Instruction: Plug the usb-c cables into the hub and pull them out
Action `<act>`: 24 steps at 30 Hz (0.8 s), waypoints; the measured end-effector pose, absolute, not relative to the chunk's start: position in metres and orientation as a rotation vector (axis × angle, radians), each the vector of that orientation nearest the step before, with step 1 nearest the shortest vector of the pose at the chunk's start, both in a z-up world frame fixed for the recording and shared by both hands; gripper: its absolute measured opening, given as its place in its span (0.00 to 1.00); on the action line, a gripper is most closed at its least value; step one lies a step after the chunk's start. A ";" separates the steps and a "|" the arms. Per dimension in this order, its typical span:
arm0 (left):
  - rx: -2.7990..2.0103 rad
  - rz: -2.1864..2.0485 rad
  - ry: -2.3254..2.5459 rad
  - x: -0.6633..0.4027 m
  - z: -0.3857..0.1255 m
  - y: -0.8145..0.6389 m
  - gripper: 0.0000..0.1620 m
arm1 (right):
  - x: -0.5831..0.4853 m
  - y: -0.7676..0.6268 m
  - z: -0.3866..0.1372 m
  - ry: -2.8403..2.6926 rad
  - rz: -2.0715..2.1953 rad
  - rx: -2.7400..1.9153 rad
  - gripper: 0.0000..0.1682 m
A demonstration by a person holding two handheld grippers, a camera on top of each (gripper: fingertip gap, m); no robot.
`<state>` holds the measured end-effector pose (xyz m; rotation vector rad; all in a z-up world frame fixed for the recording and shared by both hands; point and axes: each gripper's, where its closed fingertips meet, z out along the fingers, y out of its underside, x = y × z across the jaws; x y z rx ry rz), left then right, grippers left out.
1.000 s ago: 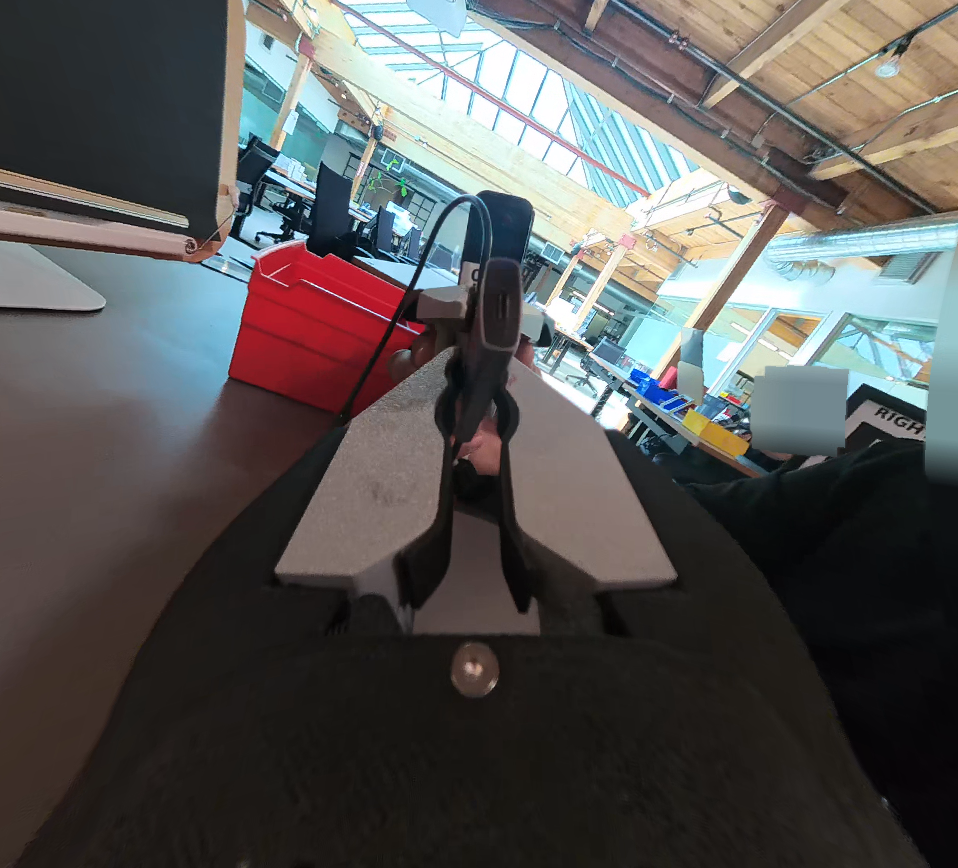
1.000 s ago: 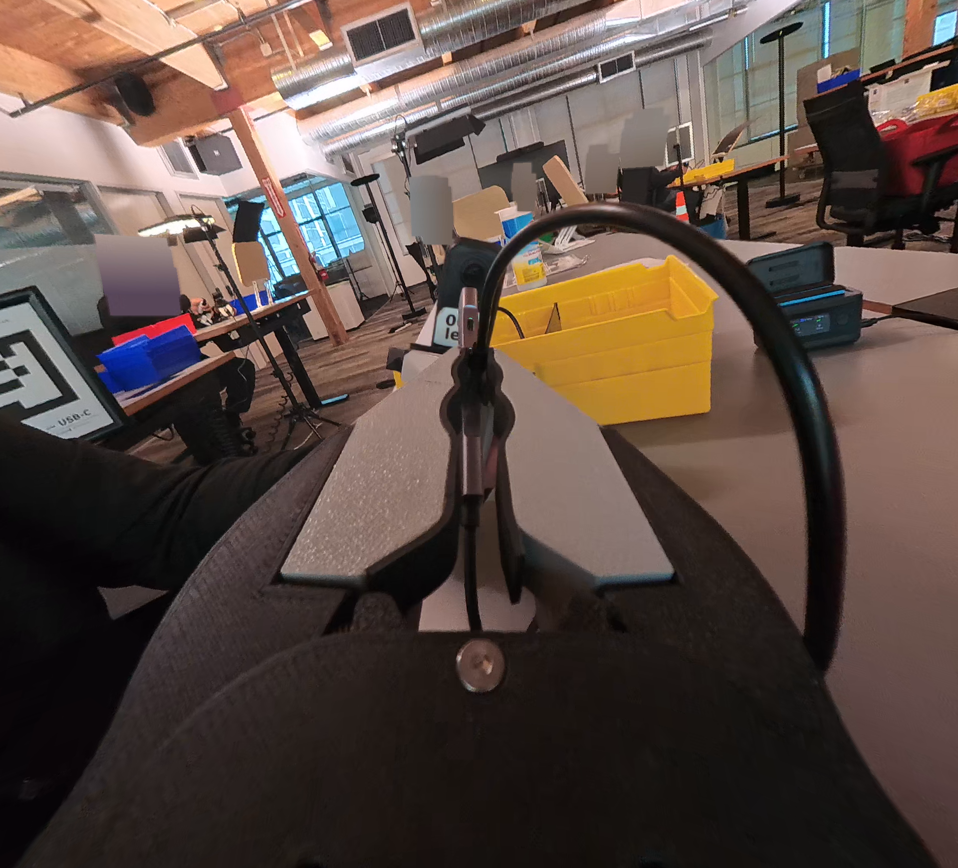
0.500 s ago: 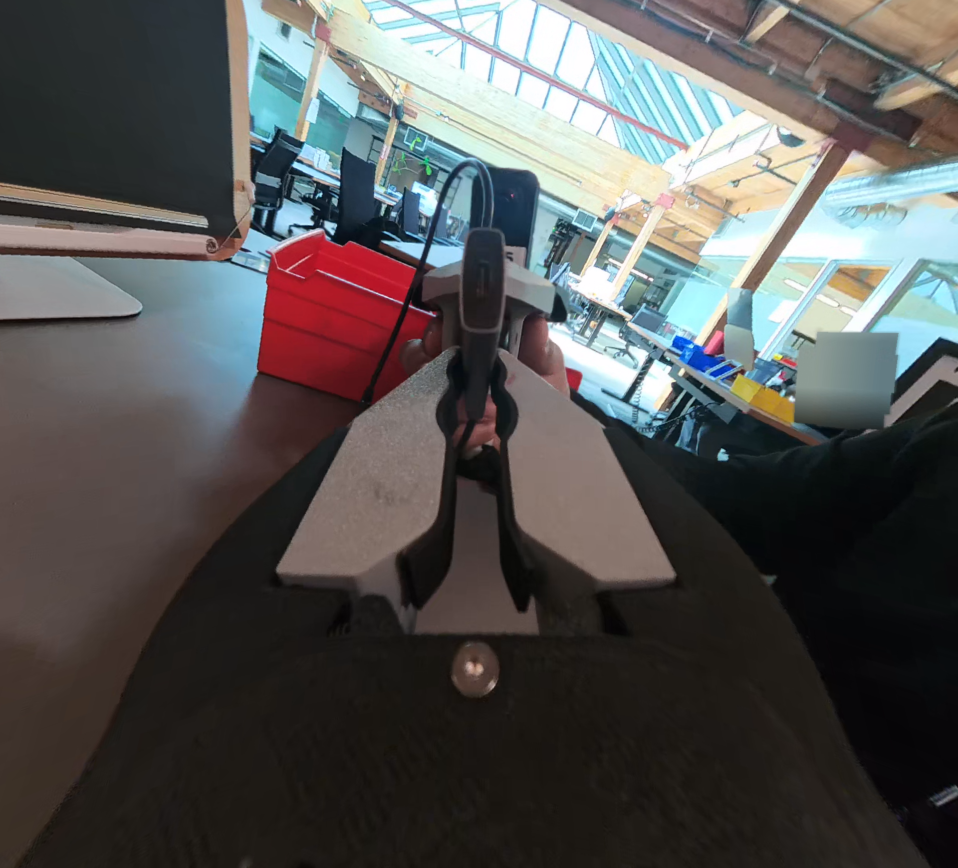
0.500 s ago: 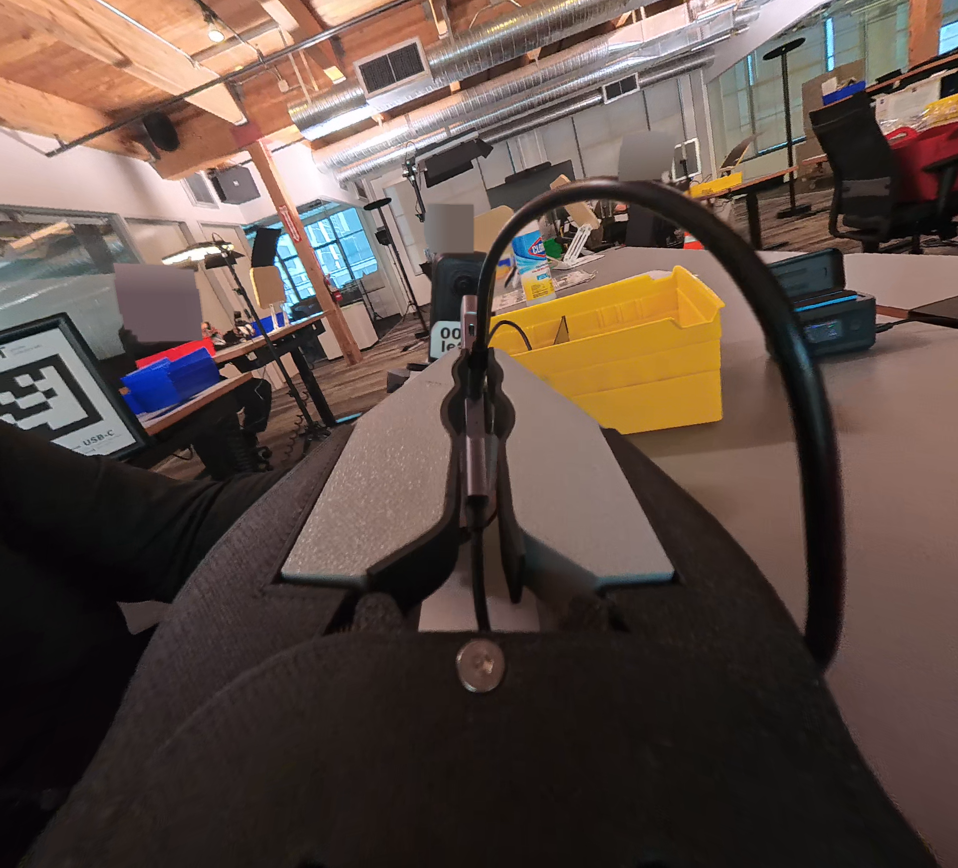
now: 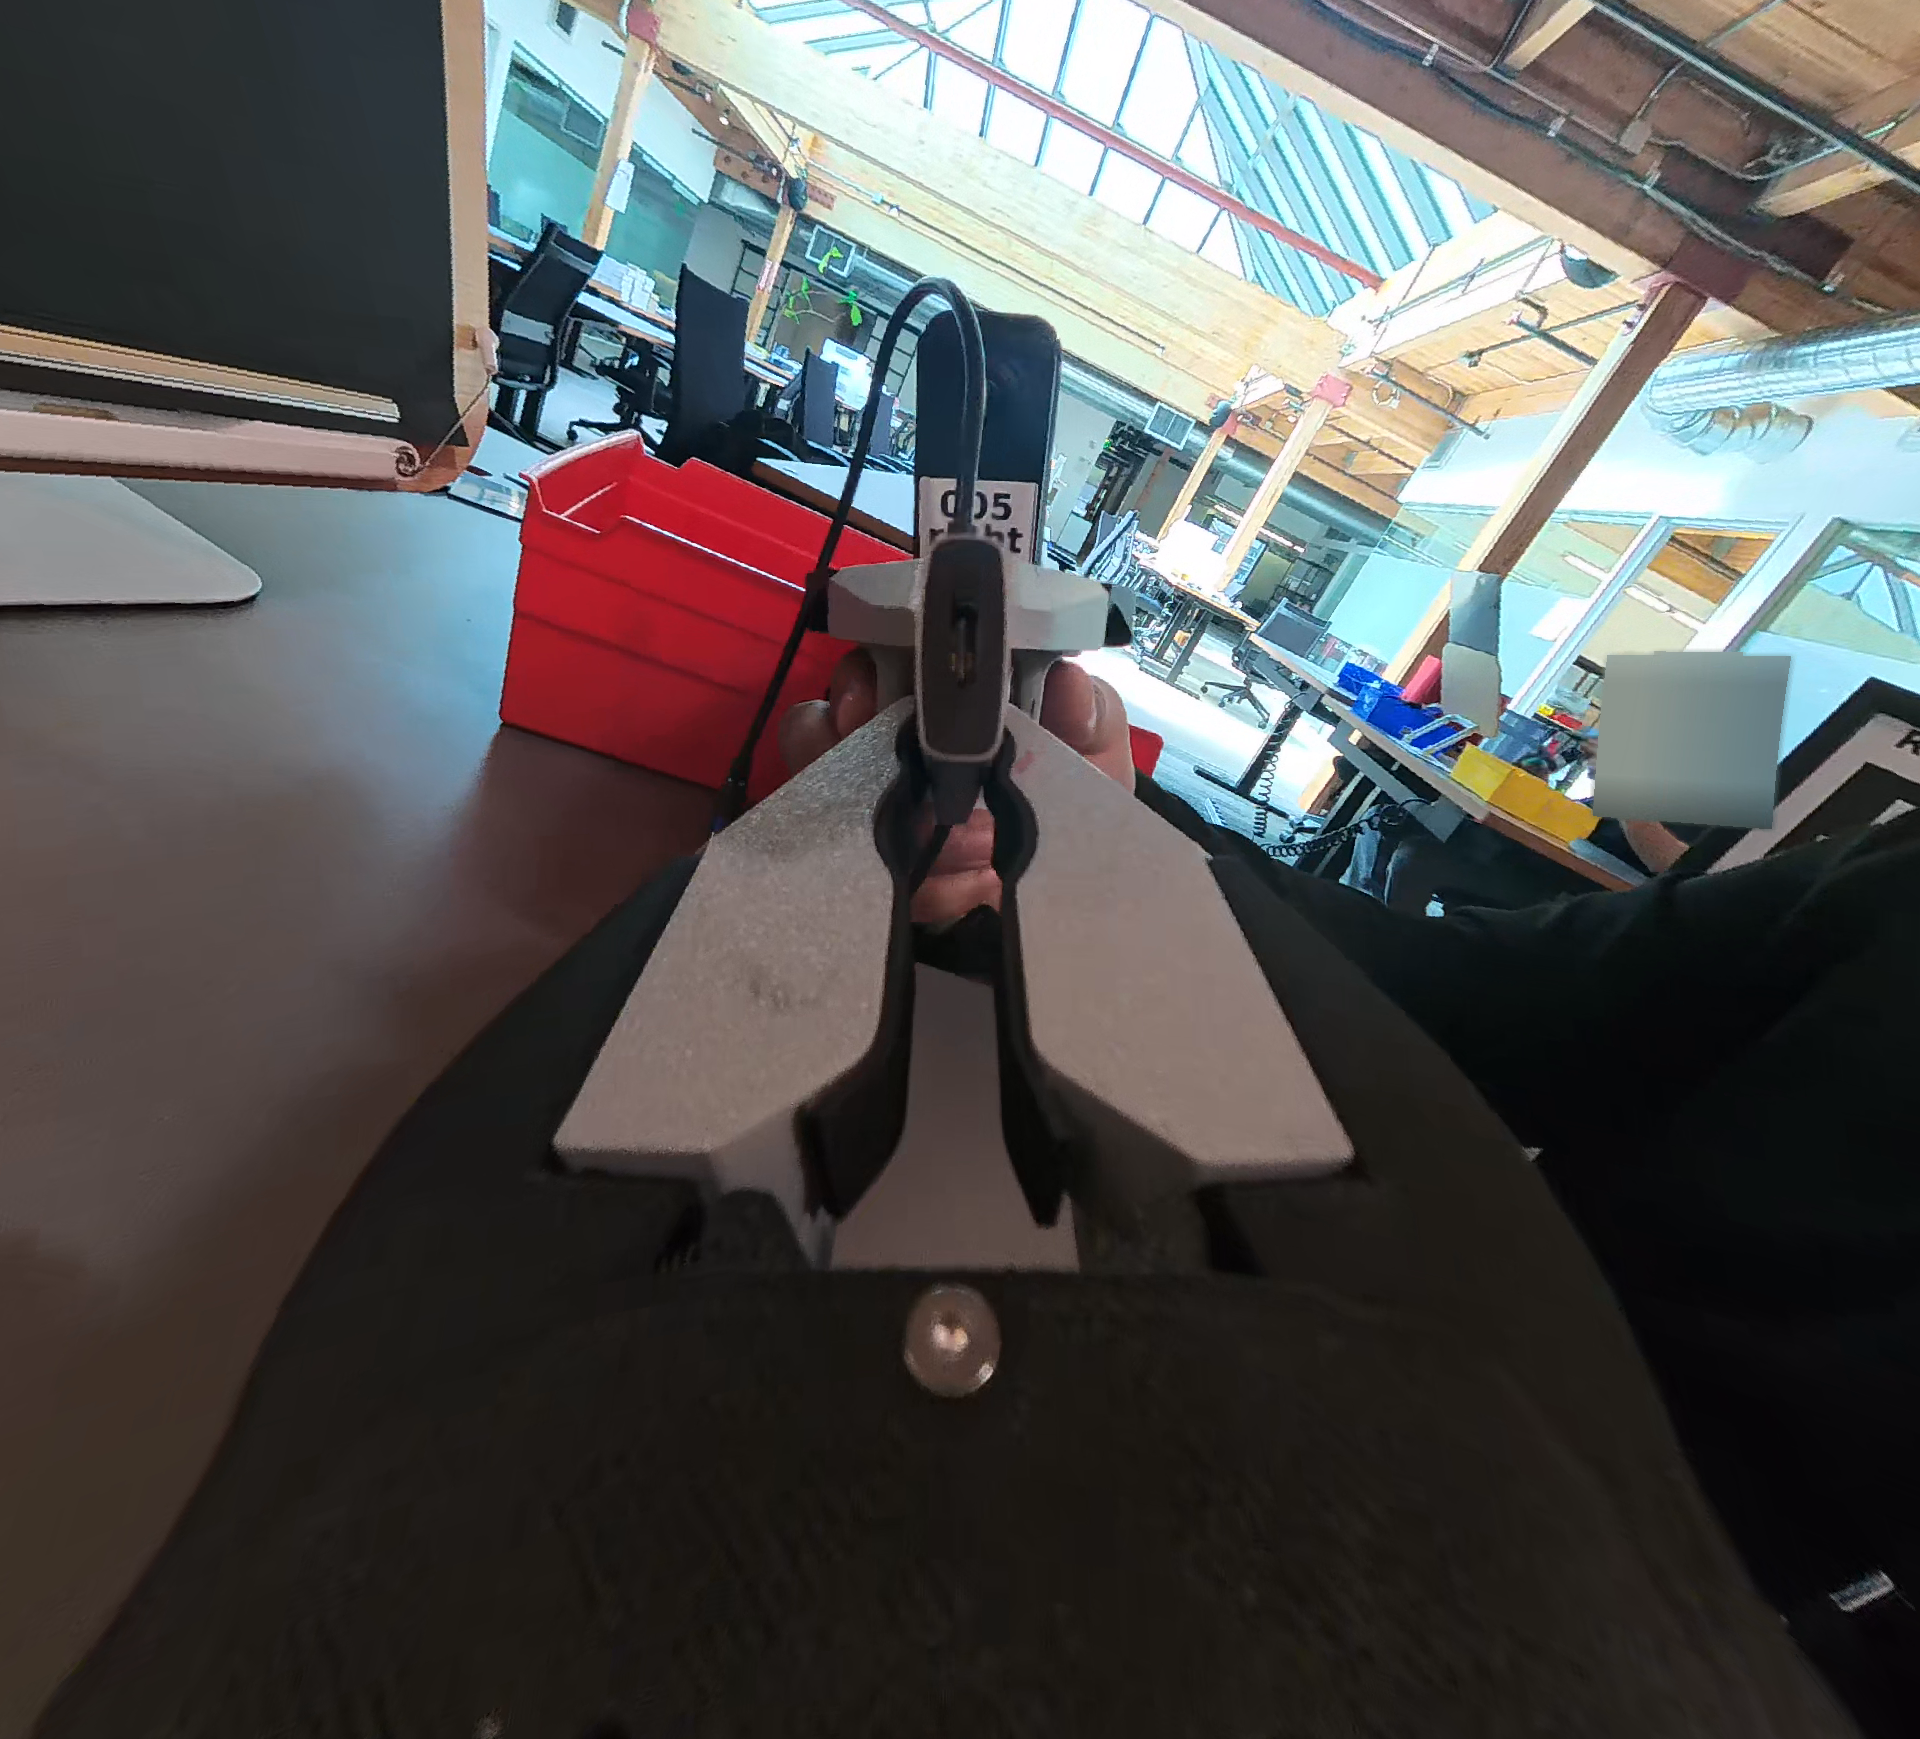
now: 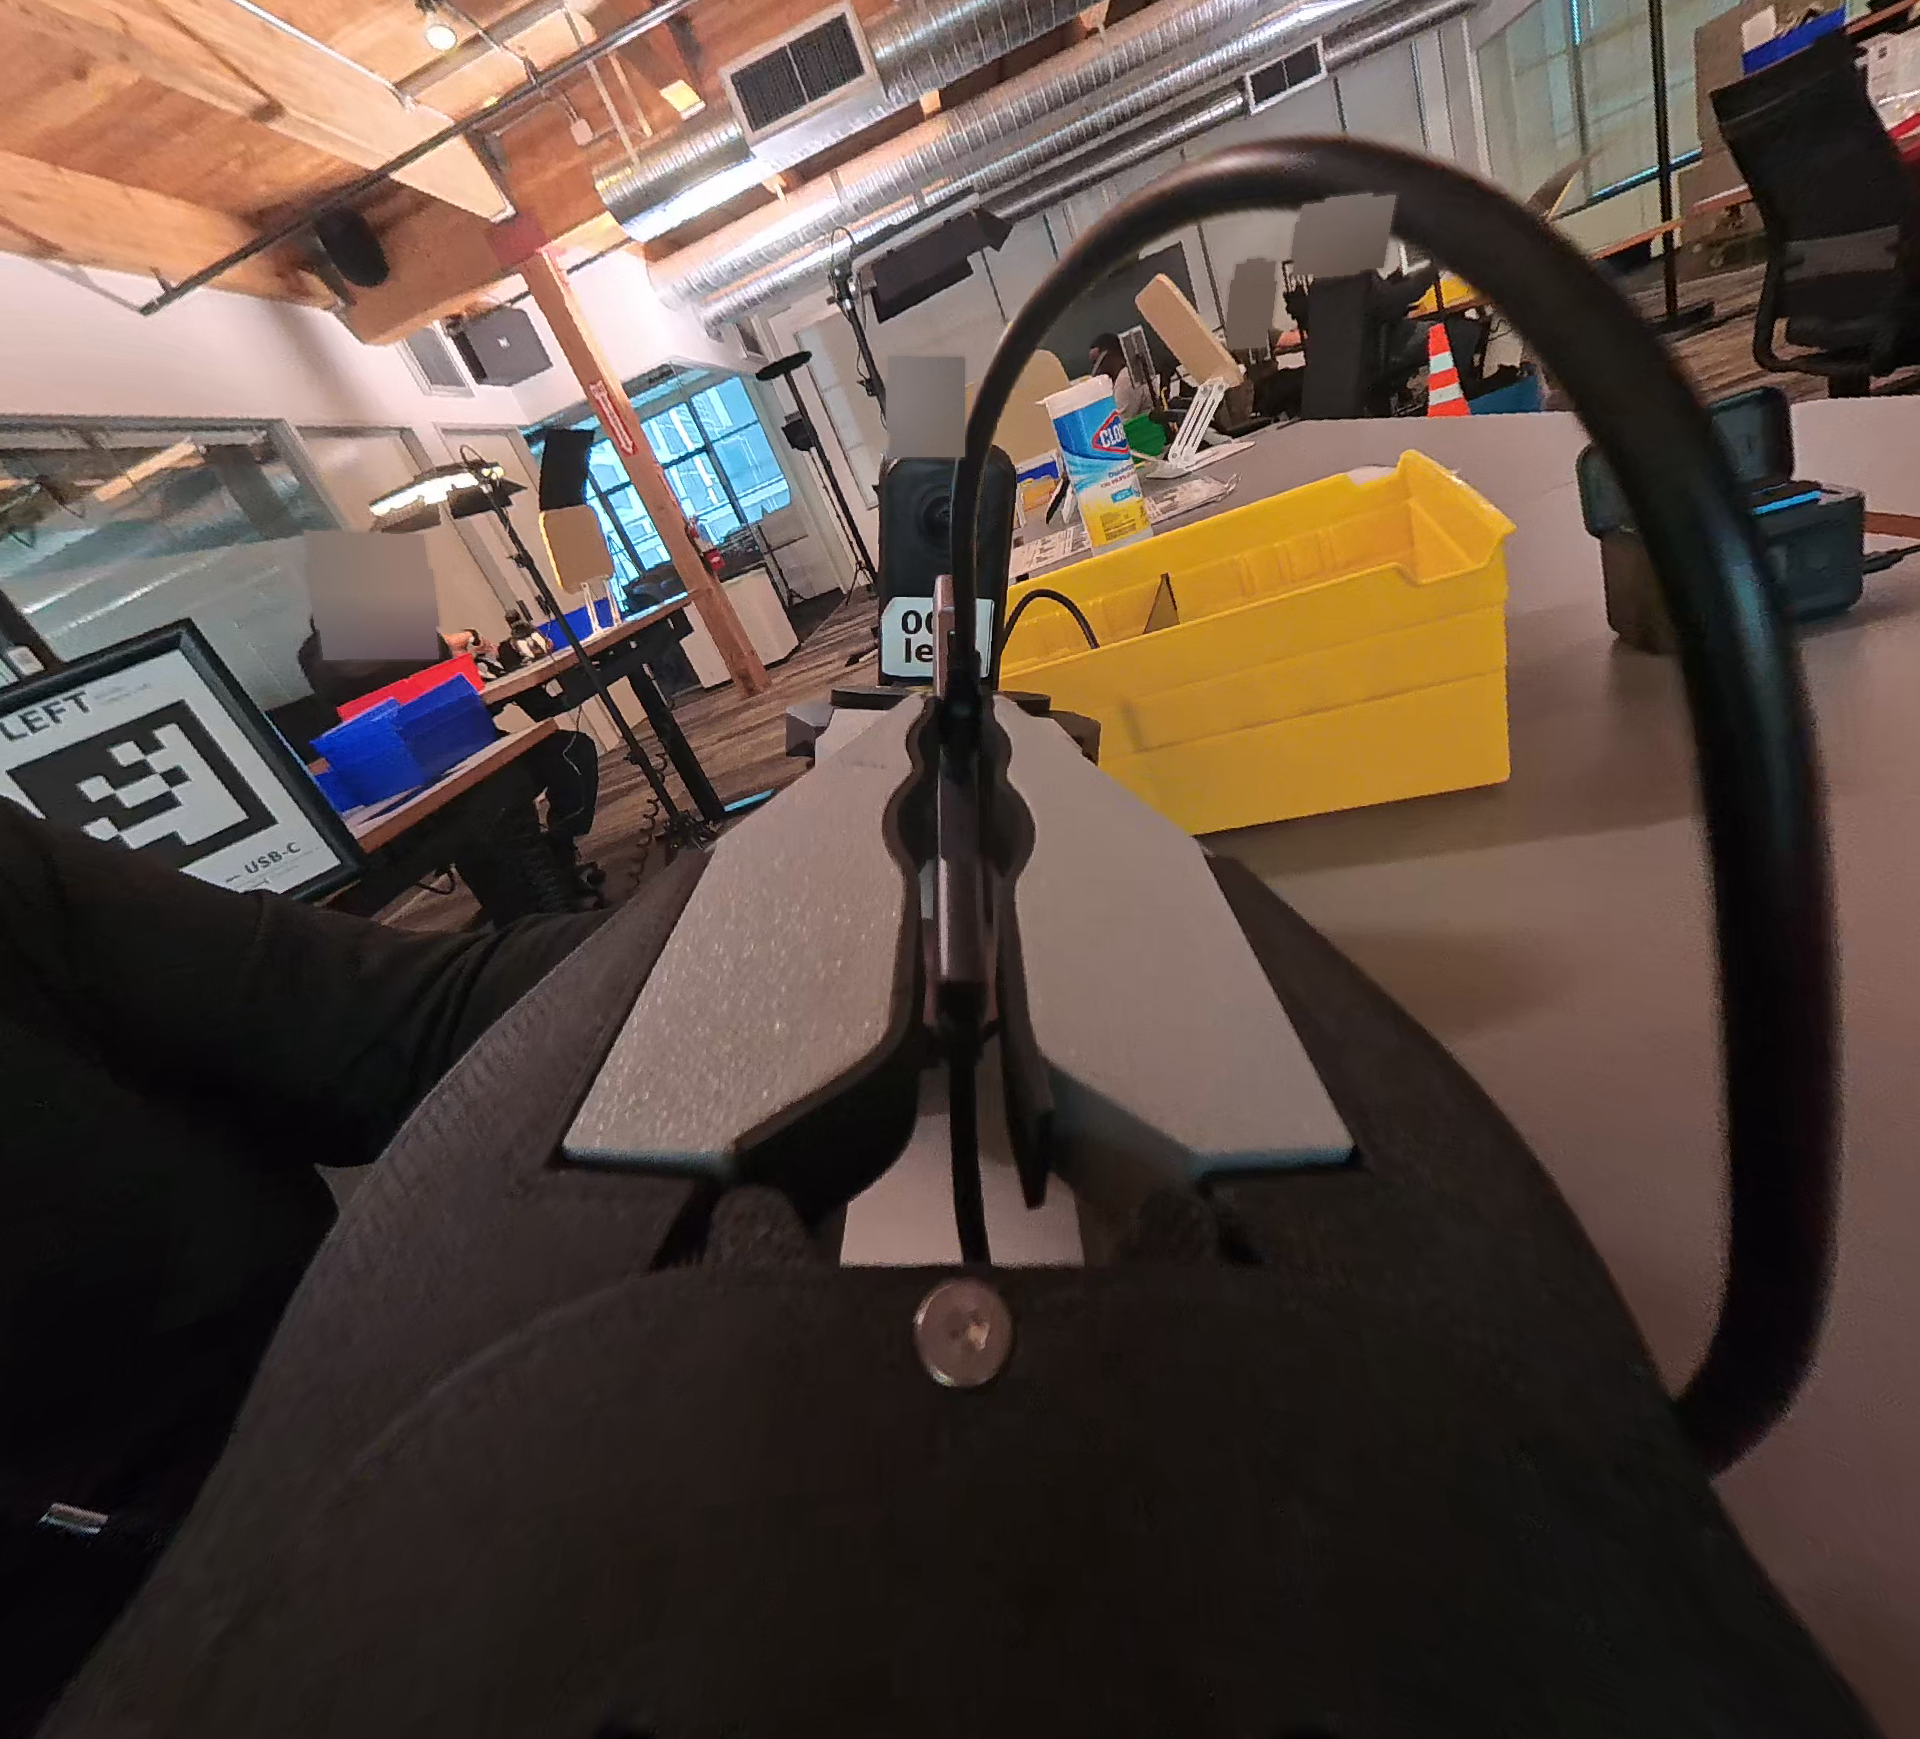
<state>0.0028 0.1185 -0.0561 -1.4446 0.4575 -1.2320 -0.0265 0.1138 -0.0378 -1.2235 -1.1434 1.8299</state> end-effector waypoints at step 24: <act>-1.404 -1.149 0.399 0.001 -0.050 0.127 0.05 | -0.036 0.117 -0.032 -1.007 1.791 -1.201 0.01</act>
